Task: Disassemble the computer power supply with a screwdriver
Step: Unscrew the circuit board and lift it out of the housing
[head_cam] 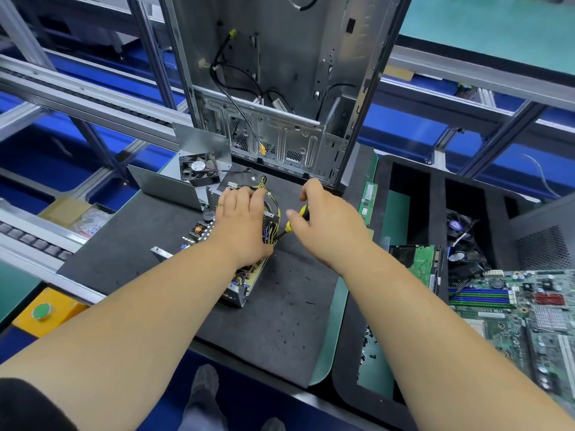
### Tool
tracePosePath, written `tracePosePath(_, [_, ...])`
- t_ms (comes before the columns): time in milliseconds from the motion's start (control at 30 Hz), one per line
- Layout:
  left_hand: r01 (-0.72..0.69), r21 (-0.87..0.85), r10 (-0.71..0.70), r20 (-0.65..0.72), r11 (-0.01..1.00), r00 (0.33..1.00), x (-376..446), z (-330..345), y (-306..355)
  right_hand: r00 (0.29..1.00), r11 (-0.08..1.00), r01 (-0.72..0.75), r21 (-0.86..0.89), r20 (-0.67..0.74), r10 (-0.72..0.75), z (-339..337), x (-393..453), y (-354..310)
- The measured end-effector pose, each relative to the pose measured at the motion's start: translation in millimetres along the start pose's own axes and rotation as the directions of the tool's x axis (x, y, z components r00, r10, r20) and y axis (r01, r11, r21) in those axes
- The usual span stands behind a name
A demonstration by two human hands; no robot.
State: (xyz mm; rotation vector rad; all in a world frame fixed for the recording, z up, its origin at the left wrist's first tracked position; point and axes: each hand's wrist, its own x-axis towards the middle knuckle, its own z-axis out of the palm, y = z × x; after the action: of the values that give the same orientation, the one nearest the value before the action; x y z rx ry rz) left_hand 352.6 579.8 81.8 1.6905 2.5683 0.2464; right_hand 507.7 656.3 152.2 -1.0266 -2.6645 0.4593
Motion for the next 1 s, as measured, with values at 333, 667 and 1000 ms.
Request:
tracePosePath(333, [-0.003, -0.002, 0.003, 0.003, 1.000, 1.000, 0.7, 2.1, -1.3, 0.997, 0.973, -0.024, 0.228, 0.076, 0.007, -6.3, 0.8, -4.1])
tracePosePath(667, [-0.020, 0.009, 0.021, -0.031, 1.000, 0.999, 0.8, 4.0, -1.8, 0.999, 0.998, 0.003, -0.064, 0.045, 0.000, -4.8, 0.7, 1.7])
tracePosePath(1000, [-0.004, 0.006, 0.004, -0.002, 1.000, 1.000, -0.1, 0.9, 0.0, 0.999, 0.985, -0.033, 0.170, 0.030, 0.028, 1.9, -3.6, 0.4])
